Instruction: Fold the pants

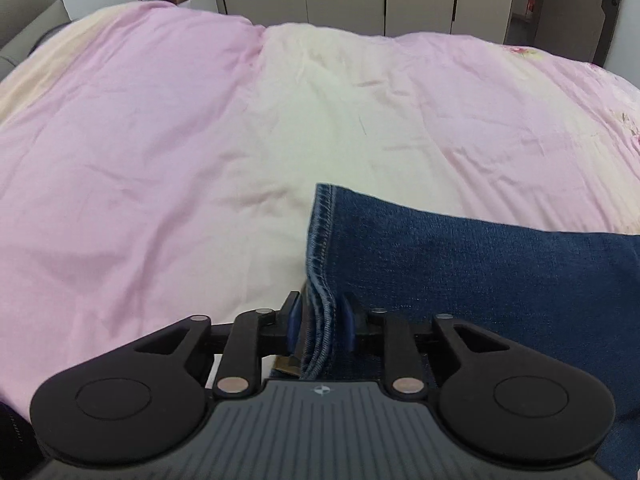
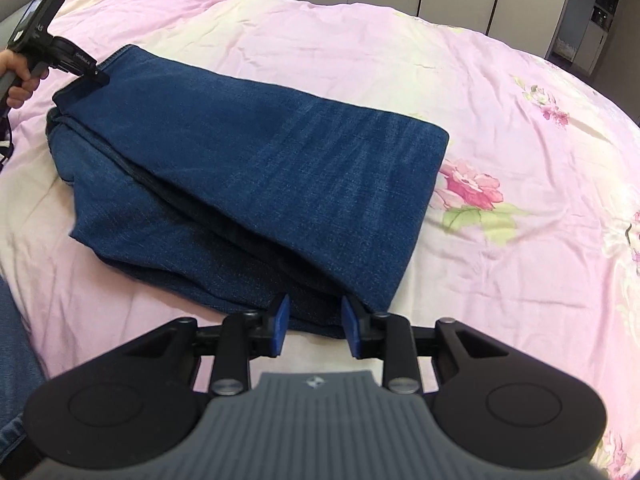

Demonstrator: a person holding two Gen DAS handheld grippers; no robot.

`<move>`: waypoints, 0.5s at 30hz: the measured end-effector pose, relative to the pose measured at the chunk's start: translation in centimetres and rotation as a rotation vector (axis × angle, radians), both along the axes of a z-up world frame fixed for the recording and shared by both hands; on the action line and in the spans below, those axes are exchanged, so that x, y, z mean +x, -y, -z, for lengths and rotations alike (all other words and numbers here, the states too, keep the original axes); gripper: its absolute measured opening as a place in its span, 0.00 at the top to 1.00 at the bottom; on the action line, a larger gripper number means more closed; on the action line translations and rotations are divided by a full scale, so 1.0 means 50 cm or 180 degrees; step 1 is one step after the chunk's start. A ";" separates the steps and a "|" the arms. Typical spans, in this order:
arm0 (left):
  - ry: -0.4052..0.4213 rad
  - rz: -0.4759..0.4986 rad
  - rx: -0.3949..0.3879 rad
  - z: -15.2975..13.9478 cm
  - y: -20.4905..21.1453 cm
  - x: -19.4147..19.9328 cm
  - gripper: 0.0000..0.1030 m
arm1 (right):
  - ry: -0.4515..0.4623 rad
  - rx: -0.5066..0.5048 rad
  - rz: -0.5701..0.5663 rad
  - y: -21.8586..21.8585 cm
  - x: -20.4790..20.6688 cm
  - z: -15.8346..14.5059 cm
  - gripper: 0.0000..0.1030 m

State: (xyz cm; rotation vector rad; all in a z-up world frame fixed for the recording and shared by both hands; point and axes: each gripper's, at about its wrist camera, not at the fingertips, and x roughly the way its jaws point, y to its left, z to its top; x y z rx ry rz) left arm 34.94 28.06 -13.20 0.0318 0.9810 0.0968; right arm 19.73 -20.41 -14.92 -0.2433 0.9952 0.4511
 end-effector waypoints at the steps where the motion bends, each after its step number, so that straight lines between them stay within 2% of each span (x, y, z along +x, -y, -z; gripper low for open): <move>1: 0.0059 0.0031 0.0006 -0.021 -0.001 -0.008 0.73 | 0.0007 0.0043 -0.0013 0.007 -0.001 -0.016 0.75; 5: 0.0306 0.0244 -0.0044 -0.095 0.021 -0.015 0.73 | 0.0182 0.0083 -0.0038 0.017 0.026 -0.069 0.76; 7: 0.0421 0.0288 0.0015 -0.105 0.041 -0.004 0.73 | 0.0276 0.0072 0.0006 0.015 0.070 -0.077 0.83; 10: 0.0395 0.0239 0.0024 -0.073 0.056 0.029 0.77 | 0.0370 0.0058 0.0168 0.007 0.163 -0.069 0.86; 12: 0.0345 0.0219 -0.0058 -0.036 0.051 0.048 0.80 | 0.0421 0.0060 0.0229 -0.002 0.225 -0.054 0.87; 15: 0.0234 0.0015 -0.0226 0.020 0.026 0.064 0.88 | 0.0428 -0.0008 0.0244 -0.012 0.311 -0.015 0.89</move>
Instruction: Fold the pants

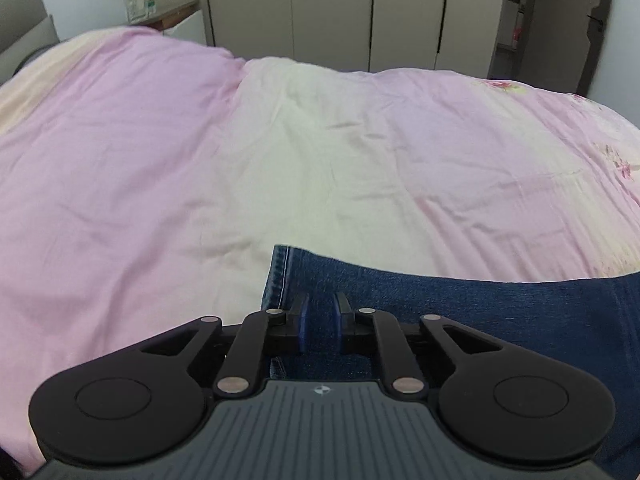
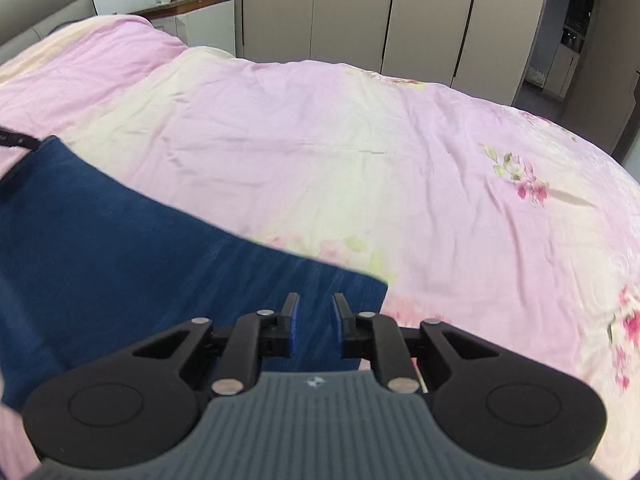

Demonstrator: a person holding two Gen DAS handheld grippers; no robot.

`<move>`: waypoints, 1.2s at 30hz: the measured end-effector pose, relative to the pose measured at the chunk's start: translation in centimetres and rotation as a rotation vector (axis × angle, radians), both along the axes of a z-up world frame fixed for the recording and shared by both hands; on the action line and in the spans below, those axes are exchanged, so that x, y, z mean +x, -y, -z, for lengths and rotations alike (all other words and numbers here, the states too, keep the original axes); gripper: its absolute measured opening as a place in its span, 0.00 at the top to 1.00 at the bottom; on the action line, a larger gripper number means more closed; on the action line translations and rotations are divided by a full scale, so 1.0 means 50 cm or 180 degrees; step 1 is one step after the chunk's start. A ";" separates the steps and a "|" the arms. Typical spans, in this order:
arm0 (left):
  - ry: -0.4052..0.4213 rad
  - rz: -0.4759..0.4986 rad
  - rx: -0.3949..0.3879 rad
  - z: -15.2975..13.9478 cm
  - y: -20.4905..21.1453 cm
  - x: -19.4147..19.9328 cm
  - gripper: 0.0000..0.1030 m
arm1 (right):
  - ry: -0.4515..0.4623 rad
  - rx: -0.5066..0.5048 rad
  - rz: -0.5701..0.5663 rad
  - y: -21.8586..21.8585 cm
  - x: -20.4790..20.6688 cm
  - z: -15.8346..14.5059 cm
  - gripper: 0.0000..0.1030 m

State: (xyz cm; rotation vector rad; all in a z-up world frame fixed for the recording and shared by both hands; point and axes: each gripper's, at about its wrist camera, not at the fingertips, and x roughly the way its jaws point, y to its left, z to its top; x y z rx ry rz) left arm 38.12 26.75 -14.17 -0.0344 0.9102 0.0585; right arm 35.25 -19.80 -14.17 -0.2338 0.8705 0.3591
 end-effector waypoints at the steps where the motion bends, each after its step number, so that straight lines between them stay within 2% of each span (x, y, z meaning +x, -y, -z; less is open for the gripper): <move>1: -0.0036 -0.0041 -0.0010 0.015 -0.007 0.003 0.89 | -0.0042 -0.0032 0.0025 0.000 0.026 0.016 0.90; 7: -0.0287 -0.0065 0.0097 0.088 -0.018 0.016 0.89 | -0.0336 -0.0142 0.0167 0.012 0.115 0.121 0.95; 9: -0.0327 -0.0078 0.0128 0.093 -0.017 0.021 0.89 | -0.0380 -0.0103 0.0213 0.012 0.124 0.144 0.96; 12: -0.0349 -0.0090 0.0227 0.075 -0.010 0.017 0.89 | -0.0382 -0.0162 0.0212 0.005 0.129 0.141 0.95; 16: -0.0190 0.0016 0.0205 0.024 -0.003 -0.039 0.89 | -0.0444 0.0048 0.0195 0.028 0.071 0.087 0.93; 19: -0.0181 0.0086 0.0112 0.007 0.003 -0.092 0.89 | -0.0431 0.0170 0.0129 0.051 -0.025 0.052 0.93; 22: -0.0306 0.0180 0.0209 0.021 0.017 -0.130 0.89 | -0.0511 0.0251 0.0182 0.073 -0.113 0.045 0.93; 25: -0.0482 0.0101 0.0241 0.064 0.015 -0.138 0.90 | -0.0591 0.0100 0.0223 0.081 -0.175 0.068 0.94; 28: -0.0560 -0.0140 0.0077 0.084 0.005 -0.129 0.91 | -0.0598 0.0027 0.0253 0.082 -0.201 0.111 0.97; 30: -0.0612 -0.0131 0.0174 0.073 0.012 -0.124 0.91 | -0.0595 0.0018 0.0275 0.082 -0.206 0.119 0.97; 32: -0.0638 -0.0108 0.0336 0.054 0.022 -0.131 0.92 | -0.0653 0.0042 0.0339 0.085 -0.200 0.102 0.97; 36: -0.0458 0.0034 0.0290 0.005 0.033 -0.184 0.91 | -0.0553 0.0029 0.0266 0.089 -0.230 0.056 0.93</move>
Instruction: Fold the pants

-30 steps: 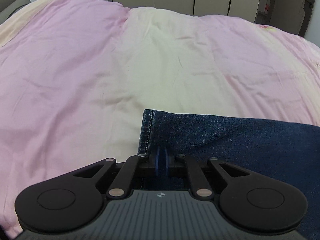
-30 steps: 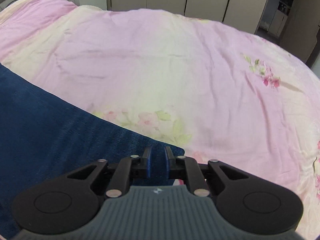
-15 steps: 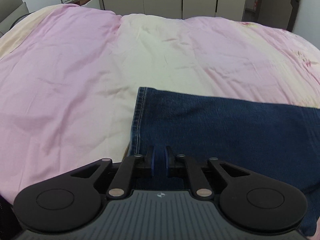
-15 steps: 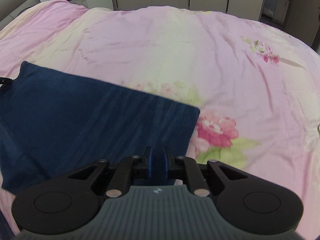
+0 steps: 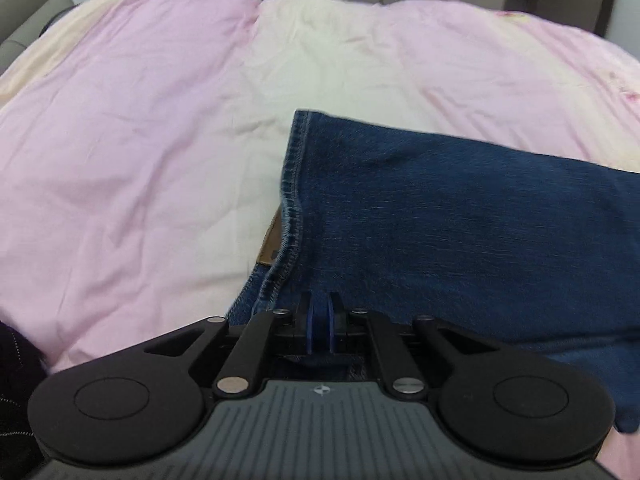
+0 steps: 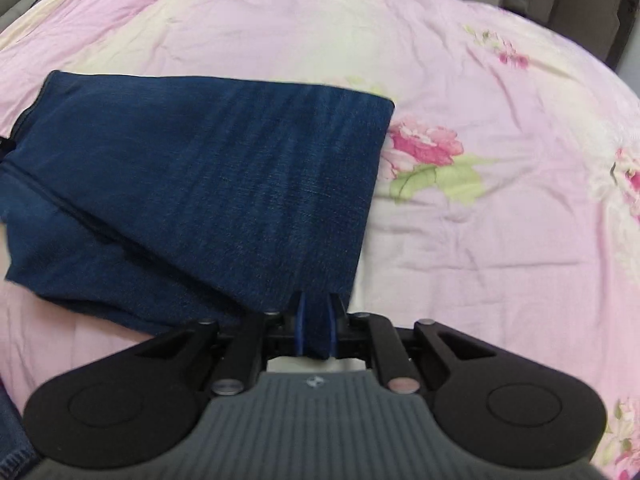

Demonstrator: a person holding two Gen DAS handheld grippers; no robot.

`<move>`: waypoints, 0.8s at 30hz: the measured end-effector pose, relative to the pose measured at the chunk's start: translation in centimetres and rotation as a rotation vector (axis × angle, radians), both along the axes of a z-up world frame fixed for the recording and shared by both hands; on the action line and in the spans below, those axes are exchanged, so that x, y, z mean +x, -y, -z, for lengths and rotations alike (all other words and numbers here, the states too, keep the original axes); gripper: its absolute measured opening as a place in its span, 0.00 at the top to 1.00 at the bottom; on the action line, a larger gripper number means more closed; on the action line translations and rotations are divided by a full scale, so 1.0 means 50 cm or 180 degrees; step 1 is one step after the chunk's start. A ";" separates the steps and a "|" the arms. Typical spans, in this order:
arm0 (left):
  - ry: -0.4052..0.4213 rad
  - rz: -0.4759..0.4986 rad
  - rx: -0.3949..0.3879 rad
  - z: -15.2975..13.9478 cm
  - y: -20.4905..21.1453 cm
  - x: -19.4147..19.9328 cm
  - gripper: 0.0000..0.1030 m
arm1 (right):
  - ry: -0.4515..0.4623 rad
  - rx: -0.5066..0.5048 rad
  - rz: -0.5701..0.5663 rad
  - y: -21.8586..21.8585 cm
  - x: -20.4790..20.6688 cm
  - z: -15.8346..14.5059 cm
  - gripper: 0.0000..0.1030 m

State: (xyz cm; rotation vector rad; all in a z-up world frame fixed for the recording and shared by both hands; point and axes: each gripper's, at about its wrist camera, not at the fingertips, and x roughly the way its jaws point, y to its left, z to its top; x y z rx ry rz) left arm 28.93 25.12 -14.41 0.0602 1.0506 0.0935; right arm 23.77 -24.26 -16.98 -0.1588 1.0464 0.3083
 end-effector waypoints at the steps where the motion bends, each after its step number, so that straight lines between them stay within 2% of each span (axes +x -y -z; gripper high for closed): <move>1: 0.0039 0.0064 0.0016 -0.008 0.007 -0.014 0.91 | 0.0046 -0.0014 -0.0041 -0.003 -0.014 -0.009 0.93; 4: 0.0140 0.0175 0.0229 -0.011 0.029 -0.038 0.91 | 0.0242 -0.0046 -0.0219 -0.023 -0.048 -0.028 0.93; 7: 0.0155 0.0070 0.0387 0.013 0.019 -0.023 0.90 | 0.0364 -0.0145 -0.0309 -0.043 -0.053 -0.023 0.93; 9: 0.0093 -0.0136 0.0335 0.042 -0.010 -0.001 0.92 | 0.0308 -0.0173 -0.0286 -0.047 -0.041 -0.006 0.93; 11: 0.0050 -0.0294 0.0128 0.059 -0.041 0.016 0.94 | 0.0200 -0.0161 -0.0230 -0.042 -0.031 0.014 0.93; 12: 0.0043 -0.0351 0.0100 0.064 -0.048 0.022 0.94 | 0.0179 -0.0125 -0.0206 -0.040 -0.029 0.018 0.93; 13: 0.0042 -0.0409 0.0176 0.068 -0.051 0.027 0.88 | 0.0174 -0.0115 -0.0201 -0.039 -0.029 0.017 0.93; 16: 0.0015 -0.0506 0.0176 0.055 -0.054 0.033 0.87 | 0.0140 -0.0138 -0.0236 -0.040 -0.025 0.015 0.93; 18: 0.0068 -0.0380 0.0267 0.028 -0.037 0.027 0.87 | 0.0091 -0.0099 -0.0232 -0.032 -0.022 0.007 0.89; 19: 0.0123 -0.0289 0.0281 0.013 -0.025 0.021 0.87 | 0.0064 -0.0049 -0.0200 -0.024 -0.018 0.000 0.77; 20: 0.0202 -0.0155 0.0266 -0.008 -0.007 0.008 0.87 | 0.0062 0.0007 -0.0159 -0.015 -0.015 -0.008 0.73; 21: 0.0265 -0.0013 0.0219 -0.026 0.012 0.002 0.87 | 0.0072 0.0092 -0.0116 -0.004 -0.012 -0.017 0.64; 24: 0.0375 0.0525 0.0014 -0.065 0.085 -0.012 0.87 | 0.0040 0.0382 0.0093 0.032 0.000 -0.046 0.61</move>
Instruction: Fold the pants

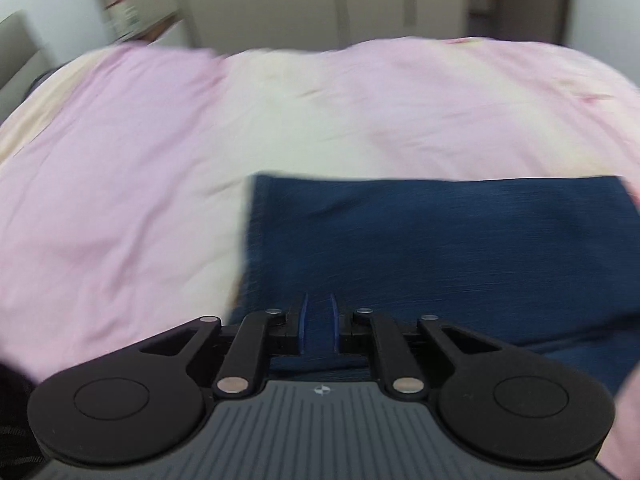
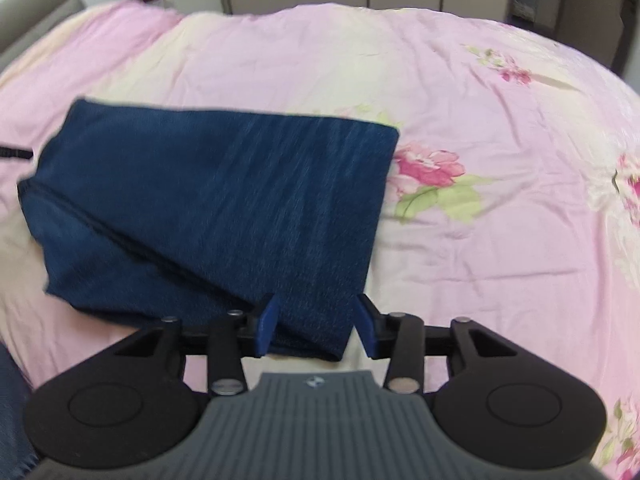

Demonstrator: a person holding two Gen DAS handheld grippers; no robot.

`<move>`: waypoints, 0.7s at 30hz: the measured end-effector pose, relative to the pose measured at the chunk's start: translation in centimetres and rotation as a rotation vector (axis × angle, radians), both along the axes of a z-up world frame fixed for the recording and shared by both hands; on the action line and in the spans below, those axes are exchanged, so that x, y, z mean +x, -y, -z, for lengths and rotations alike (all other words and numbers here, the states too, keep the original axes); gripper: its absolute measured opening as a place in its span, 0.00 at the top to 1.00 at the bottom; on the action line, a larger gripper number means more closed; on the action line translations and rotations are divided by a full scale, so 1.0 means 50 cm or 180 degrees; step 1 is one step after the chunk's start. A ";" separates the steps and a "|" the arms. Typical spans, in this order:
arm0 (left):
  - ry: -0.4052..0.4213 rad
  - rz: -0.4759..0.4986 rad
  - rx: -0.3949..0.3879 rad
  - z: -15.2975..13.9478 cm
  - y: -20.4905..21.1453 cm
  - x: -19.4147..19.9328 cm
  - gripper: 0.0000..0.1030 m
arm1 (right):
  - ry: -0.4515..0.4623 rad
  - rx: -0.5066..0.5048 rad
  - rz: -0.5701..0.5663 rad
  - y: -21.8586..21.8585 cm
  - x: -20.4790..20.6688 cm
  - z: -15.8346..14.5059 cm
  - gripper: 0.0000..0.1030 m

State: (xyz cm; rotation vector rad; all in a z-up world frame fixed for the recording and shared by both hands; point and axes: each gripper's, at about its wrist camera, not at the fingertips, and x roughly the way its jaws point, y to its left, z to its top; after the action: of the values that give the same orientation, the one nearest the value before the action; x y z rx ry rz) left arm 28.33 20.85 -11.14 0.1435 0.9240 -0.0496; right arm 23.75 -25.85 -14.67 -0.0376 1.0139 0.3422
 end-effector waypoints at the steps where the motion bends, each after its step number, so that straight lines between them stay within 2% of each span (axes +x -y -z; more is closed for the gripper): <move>1: -0.0013 0.0207 -0.0041 -0.007 0.030 0.000 0.87 | -0.0026 0.0108 0.0086 0.013 0.007 -0.007 0.61; 6: -0.0131 0.1063 -0.0143 0.003 0.197 -0.019 0.87 | -0.0066 0.0343 0.0355 0.046 0.018 -0.017 0.61; 10: -0.0521 0.1479 -0.0114 0.085 0.297 -0.048 0.94 | -0.0018 0.0435 0.0236 0.033 -0.012 -0.023 0.62; 12: -0.0686 0.1525 -0.0031 0.126 0.323 -0.071 0.97 | 0.0028 0.0337 0.0234 0.029 -0.023 -0.017 0.62; 15: -0.0968 0.1491 0.0046 0.192 0.341 -0.088 0.98 | 0.0024 0.0392 0.0248 0.034 -0.037 -0.009 0.62; 16: -0.0936 0.1460 0.0089 0.208 0.345 -0.096 0.99 | 0.0028 0.0399 0.0247 0.035 -0.041 -0.008 0.62; 19: -0.1024 0.1282 -0.0084 0.209 0.339 -0.090 1.00 | 0.0020 0.0412 0.0259 0.039 -0.042 -0.002 0.62; 21: -0.1171 0.1344 -0.0201 0.193 0.333 -0.089 1.00 | 0.0018 0.0429 0.0266 0.044 -0.040 0.001 0.62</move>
State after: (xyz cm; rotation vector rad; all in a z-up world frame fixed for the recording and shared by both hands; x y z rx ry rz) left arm 23.88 4.19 -20.79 0.2753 1.2445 -0.5097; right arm 21.74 -28.06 -14.71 0.1251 0.9820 0.3333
